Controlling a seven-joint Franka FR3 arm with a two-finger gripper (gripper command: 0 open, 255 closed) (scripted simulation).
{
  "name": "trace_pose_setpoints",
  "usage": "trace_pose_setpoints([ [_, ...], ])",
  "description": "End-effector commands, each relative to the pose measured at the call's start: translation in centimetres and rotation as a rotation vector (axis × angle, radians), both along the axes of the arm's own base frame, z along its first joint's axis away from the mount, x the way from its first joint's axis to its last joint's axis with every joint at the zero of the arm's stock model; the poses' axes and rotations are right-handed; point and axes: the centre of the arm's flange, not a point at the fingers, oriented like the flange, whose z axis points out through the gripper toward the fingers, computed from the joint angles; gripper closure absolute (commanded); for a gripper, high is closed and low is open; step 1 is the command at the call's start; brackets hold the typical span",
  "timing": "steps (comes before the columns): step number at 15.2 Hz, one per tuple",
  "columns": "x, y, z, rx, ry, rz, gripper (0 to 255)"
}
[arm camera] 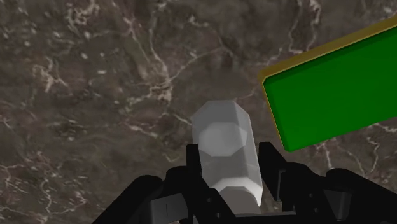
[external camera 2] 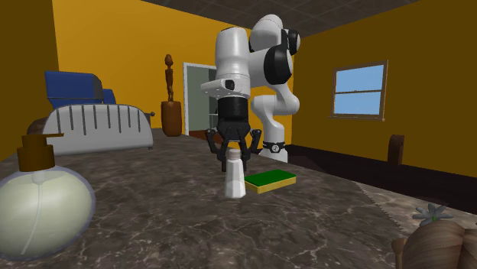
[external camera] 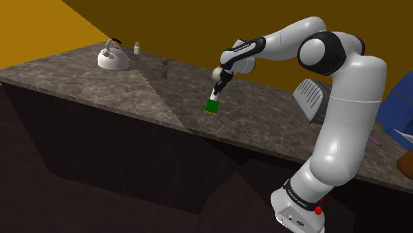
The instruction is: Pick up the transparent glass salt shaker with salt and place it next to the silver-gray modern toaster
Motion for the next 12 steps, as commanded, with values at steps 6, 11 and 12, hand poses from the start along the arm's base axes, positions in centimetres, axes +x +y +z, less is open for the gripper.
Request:
trace_pose_setpoints([
  [6, 0.0, 0.0, 1.6, 0.0, 0.001, 0.0, 255],
  [11, 0.0, 0.0, 4.2, 0.0, 0.001, 0.0, 255],
  [12, 0.0, 0.0, 4.7, 0.0, 0.001, 0.0, 255],
])
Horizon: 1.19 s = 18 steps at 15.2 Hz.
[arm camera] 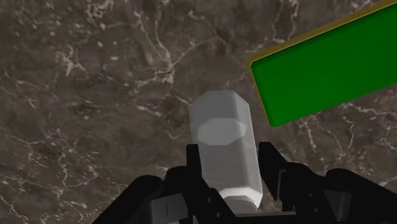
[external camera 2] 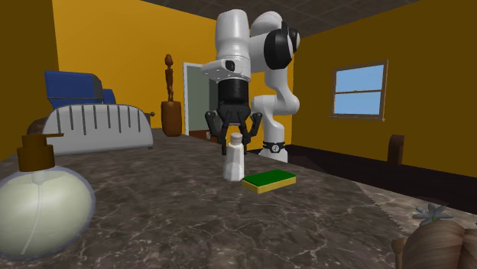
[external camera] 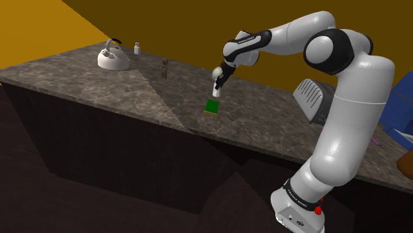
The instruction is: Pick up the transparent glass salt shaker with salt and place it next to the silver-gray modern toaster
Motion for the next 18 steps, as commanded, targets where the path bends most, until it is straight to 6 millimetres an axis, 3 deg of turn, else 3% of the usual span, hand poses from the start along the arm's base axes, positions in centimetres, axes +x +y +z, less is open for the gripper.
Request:
trace_pose_setpoints([
  [1, 0.0, -0.1, 1.2, 0.0, 0.0, 0.0, 255],
  [18, 0.0, -0.1, 10.1, 0.0, 0.0, 0.0, 255],
])
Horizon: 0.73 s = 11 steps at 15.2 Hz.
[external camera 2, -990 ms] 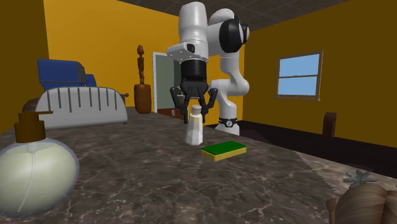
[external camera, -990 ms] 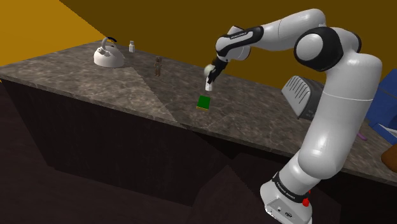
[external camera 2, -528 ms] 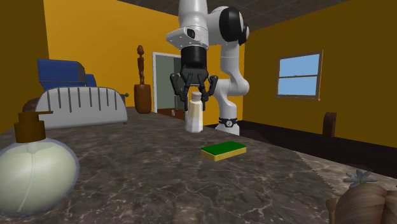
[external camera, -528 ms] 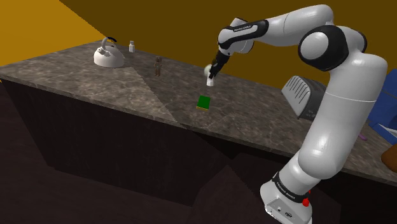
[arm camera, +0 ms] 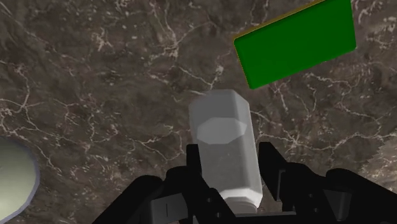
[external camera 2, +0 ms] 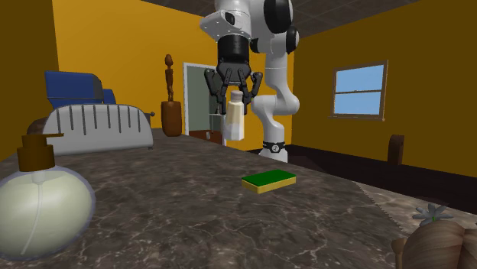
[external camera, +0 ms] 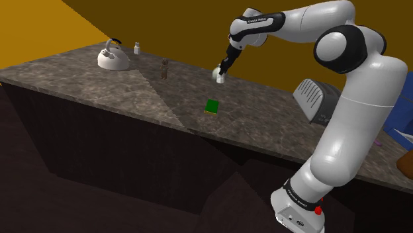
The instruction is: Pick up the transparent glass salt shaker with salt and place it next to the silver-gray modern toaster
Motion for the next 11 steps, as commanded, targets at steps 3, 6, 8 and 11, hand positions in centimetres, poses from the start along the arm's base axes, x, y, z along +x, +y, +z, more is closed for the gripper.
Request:
trace_pose_setpoints([
  [3, -0.1, -0.1, 2.1, 0.0, 0.0, 0.0, 255],
  [6, -0.1, -0.1, 3.7, 0.0, 0.0, 0.0, 255],
  [8, -0.1, -0.1, 4.7, 0.0, 0.0, 0.0, 255],
  [11, -0.1, -0.1, 6.3, 0.0, 0.0, 0.0, 255],
])
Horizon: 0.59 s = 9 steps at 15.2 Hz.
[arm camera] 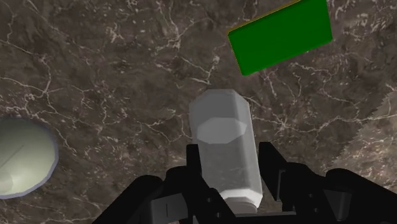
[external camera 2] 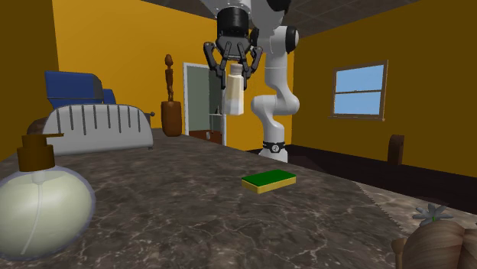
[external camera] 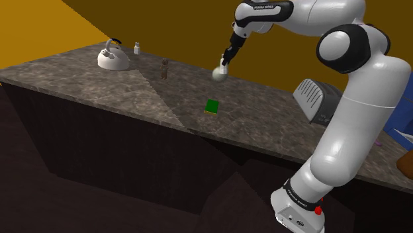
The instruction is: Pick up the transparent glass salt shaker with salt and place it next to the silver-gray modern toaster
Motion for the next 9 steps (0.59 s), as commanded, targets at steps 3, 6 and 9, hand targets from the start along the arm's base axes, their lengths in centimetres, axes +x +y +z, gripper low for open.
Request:
trace_pose_setpoints([
  [3, 0.1, 0.0, 2.0, 0.0, 0.0, 0.0, 255],
  [6, 0.1, 0.0, 3.6, 0.0, 0.0, 0.0, 255],
  [9, 0.1, 0.0, 5.2, 0.0, 0.0, 0.0, 255],
])
